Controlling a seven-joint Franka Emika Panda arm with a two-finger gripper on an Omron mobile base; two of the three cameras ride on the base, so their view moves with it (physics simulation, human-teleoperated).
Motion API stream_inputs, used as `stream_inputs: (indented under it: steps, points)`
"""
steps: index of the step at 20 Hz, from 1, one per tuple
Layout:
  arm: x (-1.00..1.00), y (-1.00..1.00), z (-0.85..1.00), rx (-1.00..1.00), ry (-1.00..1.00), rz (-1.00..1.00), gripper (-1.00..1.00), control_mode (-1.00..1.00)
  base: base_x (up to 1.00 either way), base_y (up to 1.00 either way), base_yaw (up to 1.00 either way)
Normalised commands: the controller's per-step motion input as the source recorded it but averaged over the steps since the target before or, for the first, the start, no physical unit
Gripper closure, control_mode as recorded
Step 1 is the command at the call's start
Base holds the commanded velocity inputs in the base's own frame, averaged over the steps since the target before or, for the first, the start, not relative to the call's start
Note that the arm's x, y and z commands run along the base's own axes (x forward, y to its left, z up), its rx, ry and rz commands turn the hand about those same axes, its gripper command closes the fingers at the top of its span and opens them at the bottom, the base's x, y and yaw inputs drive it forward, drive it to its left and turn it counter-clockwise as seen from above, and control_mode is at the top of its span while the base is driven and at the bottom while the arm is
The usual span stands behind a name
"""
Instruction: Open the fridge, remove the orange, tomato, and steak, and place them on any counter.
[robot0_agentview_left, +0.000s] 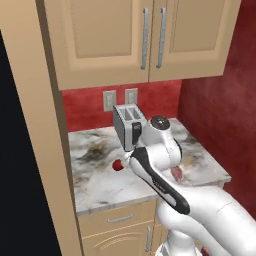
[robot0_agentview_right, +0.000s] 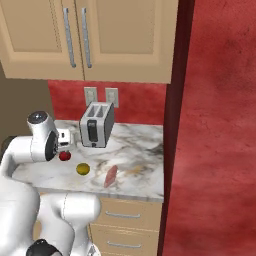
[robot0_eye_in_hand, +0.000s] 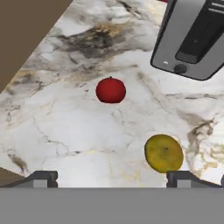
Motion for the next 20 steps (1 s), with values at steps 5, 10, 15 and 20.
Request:
stream_inputs:
  steps: [5,10,15,20]
  points:
    - [-0.94,-0.58,0.99,0.0,-0.29,0.0,-1.0,-1.0,0.0,0.0,0.0]
    - [-0.69,-0.41,1.0,0.0,-0.33,0.0,-1.0,-1.0,0.0,0.0,0.0]
    - [-0.72,-0.31,0.95,0.0,-0.24,0.0,-1.0,-1.0,0.0,0.0,0.0]
    - [-1.0,-0.39,0.3,0.02,-0.14,-0.07,-1.0,-1.0,0.0,0.0,0.0]
